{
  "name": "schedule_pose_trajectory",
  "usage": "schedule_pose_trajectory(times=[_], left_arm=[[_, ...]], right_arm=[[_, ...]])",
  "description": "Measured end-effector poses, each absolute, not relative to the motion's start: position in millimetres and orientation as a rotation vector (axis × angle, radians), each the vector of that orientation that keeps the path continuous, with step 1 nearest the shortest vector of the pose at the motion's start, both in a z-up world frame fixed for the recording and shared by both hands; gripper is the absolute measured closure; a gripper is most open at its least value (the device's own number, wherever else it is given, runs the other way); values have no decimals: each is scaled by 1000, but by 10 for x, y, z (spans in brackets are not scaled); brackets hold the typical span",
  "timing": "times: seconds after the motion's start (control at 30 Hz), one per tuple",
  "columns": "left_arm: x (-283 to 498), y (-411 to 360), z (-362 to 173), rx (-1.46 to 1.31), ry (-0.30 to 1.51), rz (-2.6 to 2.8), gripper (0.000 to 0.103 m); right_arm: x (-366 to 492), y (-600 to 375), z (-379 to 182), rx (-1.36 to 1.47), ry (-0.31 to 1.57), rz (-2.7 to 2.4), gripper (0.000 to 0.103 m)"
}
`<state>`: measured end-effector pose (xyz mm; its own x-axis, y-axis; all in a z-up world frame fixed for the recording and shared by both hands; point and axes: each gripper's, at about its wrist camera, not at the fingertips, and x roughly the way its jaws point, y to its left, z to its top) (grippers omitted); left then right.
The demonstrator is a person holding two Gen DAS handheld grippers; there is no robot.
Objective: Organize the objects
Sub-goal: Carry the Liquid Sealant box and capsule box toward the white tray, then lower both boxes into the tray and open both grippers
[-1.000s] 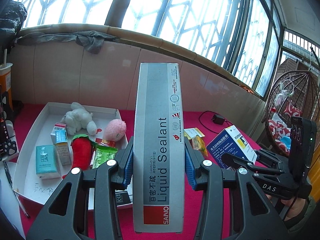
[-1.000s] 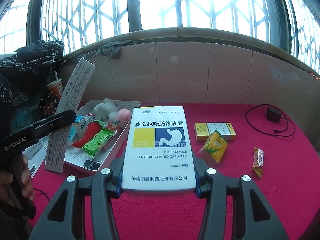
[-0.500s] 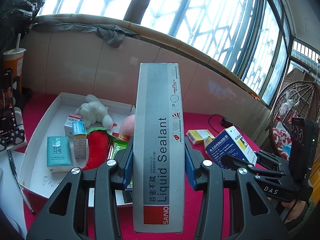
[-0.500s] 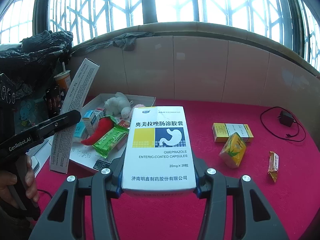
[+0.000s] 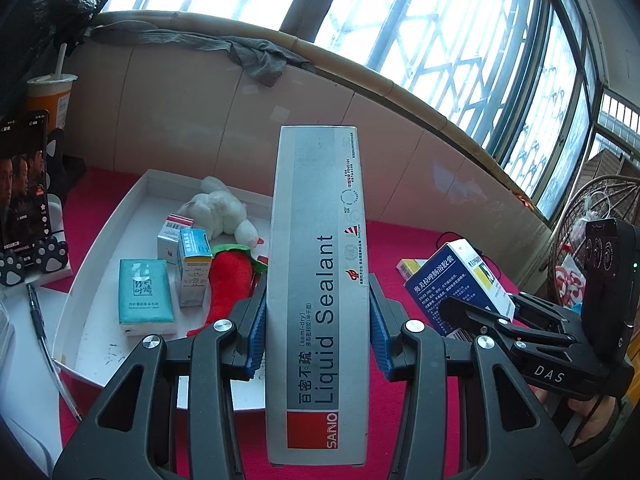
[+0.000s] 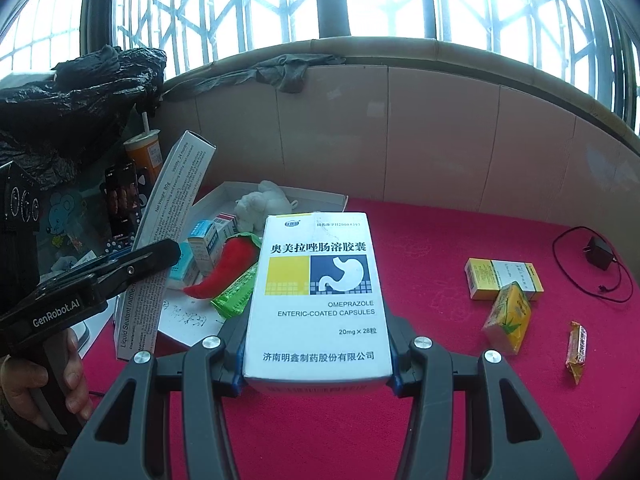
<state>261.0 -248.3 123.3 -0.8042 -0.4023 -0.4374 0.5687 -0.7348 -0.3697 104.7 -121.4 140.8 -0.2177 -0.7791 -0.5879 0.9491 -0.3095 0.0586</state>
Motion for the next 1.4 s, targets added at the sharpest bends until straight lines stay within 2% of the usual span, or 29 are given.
schedule_pose_trajectory(times=[0.4,1.03,1.4], left_arm=[[2671,-2690,1243,441,665,-2427,60],[2624,-3572,1312,365,624,-2346,60],[2772,-3752,1183,308,703,-2406,60]], right_arm=[[1070,-1490,1362,679,359,-1751,52],[1113,-2120,1320,758,309,-1705,52],[1157,-2366,1259,739,311,-1745,52]])
